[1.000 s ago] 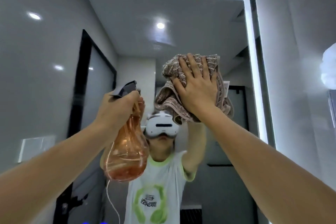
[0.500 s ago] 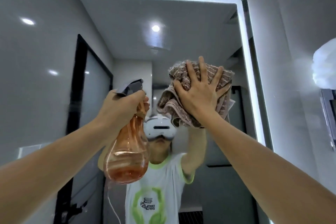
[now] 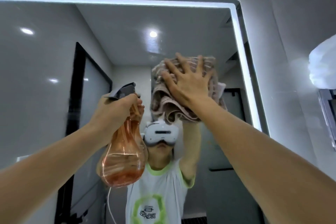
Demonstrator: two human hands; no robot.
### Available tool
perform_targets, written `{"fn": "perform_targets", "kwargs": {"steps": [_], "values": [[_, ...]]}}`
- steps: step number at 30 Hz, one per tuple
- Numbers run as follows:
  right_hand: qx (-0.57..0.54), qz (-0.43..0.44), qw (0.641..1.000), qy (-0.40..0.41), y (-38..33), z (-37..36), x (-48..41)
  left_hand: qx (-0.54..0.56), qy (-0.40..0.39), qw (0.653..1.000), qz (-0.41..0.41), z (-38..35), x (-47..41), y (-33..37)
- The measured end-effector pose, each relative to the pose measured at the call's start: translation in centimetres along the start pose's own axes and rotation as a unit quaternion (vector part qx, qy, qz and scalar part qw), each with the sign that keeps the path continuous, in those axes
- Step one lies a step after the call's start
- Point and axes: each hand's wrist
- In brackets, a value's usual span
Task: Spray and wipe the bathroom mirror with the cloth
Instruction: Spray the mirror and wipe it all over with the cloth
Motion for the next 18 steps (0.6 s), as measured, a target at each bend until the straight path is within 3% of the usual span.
{"fn": "perform_targets", "kwargs": {"steps": [3,6,10,13,16,18], "values": [[0.025,0.115,0.993,0.02,-1.8,-1.9,1.8,-0.027,0.004,1.0,-0.012,0.6,-0.5,0.7],[0.027,0.163,0.984,0.063,1.0,-3.2,6.3,-0.033,-0.015,0.999,-0.031,0.8,-0.1,1.1],[0.046,0.039,0.996,0.062,4.3,-1.9,2.9,-0.043,-0.026,0.998,-0.03,1.7,-0.1,1.1],[0.021,0.012,0.999,0.039,0.6,-1.4,-1.3,-0.039,-0.019,0.998,-0.035,2.5,-0.4,1.5],[0.05,0.16,0.986,0.015,-2.9,-2.1,-0.4,-0.026,0.0,1.0,-0.01,3.5,-1.9,1.9],[0.02,0.227,0.973,0.041,-2.4,-2.5,1.2,-0.029,0.004,1.0,0.006,4.2,-2.8,1.4]]}}
Point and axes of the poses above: each hand's wrist, its own x-axis away from the middle knuckle, its own z-axis out of the back of the hand, y = z × x, and after that the axes turned 4 degrees about -y, right-handed
